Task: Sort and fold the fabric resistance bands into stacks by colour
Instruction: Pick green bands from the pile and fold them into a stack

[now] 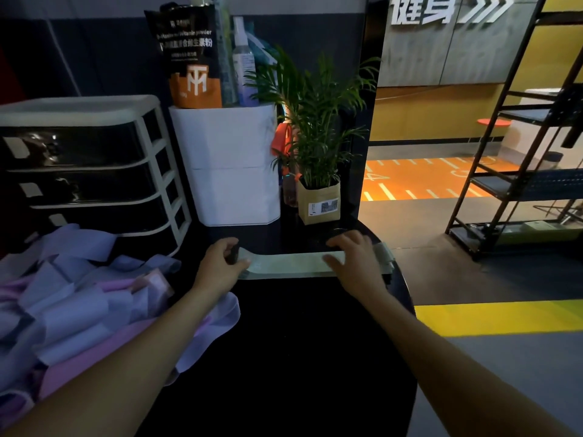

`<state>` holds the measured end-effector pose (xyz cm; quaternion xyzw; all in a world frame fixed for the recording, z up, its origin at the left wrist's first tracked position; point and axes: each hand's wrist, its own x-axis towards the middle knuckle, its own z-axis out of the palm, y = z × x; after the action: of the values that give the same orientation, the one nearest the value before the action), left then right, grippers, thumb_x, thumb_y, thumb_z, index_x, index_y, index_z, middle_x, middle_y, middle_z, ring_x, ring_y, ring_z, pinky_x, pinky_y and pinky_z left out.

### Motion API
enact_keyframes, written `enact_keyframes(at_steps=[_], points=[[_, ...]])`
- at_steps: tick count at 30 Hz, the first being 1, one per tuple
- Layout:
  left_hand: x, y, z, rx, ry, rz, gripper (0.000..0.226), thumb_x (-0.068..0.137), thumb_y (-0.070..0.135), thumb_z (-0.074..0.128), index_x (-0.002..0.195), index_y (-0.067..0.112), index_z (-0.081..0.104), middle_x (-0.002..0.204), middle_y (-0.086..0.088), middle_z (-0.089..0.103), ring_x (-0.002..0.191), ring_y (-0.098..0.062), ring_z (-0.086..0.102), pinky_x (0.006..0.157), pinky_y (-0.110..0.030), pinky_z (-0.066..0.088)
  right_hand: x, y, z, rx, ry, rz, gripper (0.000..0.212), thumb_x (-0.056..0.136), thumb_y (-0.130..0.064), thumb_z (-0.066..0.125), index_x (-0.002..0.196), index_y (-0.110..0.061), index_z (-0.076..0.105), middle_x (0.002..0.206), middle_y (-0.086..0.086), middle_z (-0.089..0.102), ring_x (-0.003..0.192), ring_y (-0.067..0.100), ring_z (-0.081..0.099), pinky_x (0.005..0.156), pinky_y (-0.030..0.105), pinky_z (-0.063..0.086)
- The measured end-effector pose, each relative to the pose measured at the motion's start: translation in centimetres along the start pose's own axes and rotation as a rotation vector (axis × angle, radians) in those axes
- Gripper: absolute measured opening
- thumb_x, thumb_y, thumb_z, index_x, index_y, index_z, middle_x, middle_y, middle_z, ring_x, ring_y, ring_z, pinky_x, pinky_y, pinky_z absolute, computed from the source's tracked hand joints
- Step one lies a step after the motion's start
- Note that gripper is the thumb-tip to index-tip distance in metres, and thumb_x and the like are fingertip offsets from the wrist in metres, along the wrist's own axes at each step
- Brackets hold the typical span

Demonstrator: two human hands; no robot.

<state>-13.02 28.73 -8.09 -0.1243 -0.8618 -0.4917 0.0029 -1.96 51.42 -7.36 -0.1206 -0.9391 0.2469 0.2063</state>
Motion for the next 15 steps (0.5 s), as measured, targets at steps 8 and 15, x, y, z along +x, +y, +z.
enact_keyframes(at_steps=[8,15], points=[[-1.0,-0.4,0.7,-0.060,-0.122,0.071,0.063,0.088,0.017,0.063,0.144,0.016,0.034,0.149,-0.004,0.035,0.134,-0.014,0.035,0.101,-0.019,0.027,-1.4,-0.5,3.2,-0.121,-0.112,-0.085,0.046,0.094,-0.044,0.046,0.137,-0.029,0.043,0.146,-0.003,0.035,0.138,0.017,0.024,0.113,0.038,0.016],[-0.9,-1.7,1.3,0.015,-0.058,0.089,0.052,0.093,0.018,0.057,0.141,0.013,0.039,0.146,-0.005,0.039,0.130,-0.017,0.040,0.101,-0.019,0.027,-1.7,-0.3,3.3,-0.147,-0.091,-0.137,0.034,0.099,-0.033,0.039,0.131,-0.028,0.050,0.142,-0.005,0.040,0.135,0.016,0.028,0.112,0.037,0.015]])
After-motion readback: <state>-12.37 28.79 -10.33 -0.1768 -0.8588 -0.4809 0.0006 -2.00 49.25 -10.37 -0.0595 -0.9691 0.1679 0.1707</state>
